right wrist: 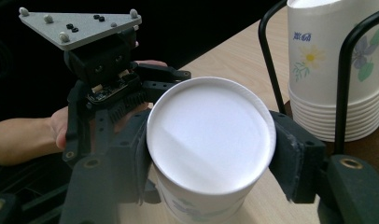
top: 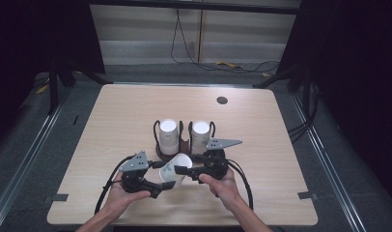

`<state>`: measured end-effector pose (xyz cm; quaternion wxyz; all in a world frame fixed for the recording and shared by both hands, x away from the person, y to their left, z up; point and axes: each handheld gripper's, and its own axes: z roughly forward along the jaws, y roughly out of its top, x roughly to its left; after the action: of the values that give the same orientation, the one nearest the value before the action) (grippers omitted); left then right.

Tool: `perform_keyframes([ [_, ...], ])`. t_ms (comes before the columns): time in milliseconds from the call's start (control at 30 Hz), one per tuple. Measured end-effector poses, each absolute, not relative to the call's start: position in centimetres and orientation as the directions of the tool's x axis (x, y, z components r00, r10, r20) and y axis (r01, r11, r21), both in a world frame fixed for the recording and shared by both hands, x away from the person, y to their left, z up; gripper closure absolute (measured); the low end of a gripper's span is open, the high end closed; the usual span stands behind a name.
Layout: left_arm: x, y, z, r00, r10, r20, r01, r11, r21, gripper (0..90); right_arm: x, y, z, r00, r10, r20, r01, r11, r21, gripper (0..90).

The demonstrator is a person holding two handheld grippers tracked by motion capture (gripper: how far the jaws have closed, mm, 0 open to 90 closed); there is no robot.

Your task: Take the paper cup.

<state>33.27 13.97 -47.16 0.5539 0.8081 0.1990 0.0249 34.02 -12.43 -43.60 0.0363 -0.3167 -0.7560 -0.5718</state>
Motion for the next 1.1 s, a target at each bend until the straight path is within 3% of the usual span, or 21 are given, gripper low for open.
perform_keyframes([
  [1100,33.48,13.64,-47.46,0.929,0.318,-0.191,0.278,-0.258,0.925,20.2,34.16,-11.83,-43.57,-0.805,0.387,0.450,0.527,0.118,0.842,37.4],
])
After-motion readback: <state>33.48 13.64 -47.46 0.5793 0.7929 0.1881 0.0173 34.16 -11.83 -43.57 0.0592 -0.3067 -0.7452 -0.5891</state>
